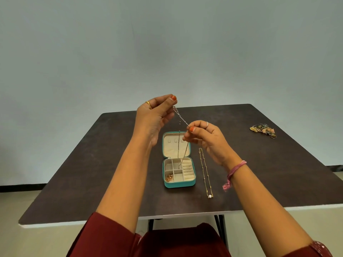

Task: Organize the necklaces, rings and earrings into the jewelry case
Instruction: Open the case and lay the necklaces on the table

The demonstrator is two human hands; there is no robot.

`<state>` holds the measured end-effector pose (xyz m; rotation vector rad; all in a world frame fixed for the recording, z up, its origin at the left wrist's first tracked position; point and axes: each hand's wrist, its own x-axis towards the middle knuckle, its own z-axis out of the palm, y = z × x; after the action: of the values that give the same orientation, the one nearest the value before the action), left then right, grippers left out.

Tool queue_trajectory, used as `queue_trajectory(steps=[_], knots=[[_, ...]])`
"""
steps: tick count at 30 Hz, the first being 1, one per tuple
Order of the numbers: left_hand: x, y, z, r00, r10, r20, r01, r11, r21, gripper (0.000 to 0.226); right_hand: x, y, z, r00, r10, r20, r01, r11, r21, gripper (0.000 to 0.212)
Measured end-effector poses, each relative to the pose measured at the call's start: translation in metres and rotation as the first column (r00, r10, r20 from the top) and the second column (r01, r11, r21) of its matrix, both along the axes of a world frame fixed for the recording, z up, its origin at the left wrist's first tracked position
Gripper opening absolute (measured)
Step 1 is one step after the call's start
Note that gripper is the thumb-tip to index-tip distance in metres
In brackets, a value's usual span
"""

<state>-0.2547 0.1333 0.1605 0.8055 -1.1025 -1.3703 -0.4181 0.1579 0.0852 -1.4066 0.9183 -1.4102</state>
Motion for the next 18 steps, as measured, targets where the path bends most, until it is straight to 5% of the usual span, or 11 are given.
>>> queue_trajectory(steps=[3, 8, 13, 18], knots=[[-0.002, 0.001, 0.004, 1.000, -0.009, -0.017, 0.009, 1.000, 0.000, 0.010, 0.001, 0.001, 0.002, 0.994, 0.101, 0.049, -0.102, 0.995, 0.021, 0.013], [0.000, 0.001, 0.018, 0.990, 0.017, -0.143, -0.025, 0.998, -0.050, 0.008, -0.005, 0.002, -0.006, 0.971, 0.138, -0.197, -0.137, 0.990, 0.020, 0.008], [0.011, 0.001, 0.035, 0.956, 0.068, -0.287, -0.095, 0.992, -0.080, 0.010, -0.010, -0.006, -0.016, 0.971, -0.203, -0.124, 0.209, 0.977, 0.042, 0.009], [0.024, 0.005, 0.032, 0.895, 0.147, -0.421, -0.197, 0.977, -0.078, 0.008, -0.030, -0.020, -0.015, 0.826, -0.562, -0.042, 0.562, 0.817, 0.128, 0.005]])
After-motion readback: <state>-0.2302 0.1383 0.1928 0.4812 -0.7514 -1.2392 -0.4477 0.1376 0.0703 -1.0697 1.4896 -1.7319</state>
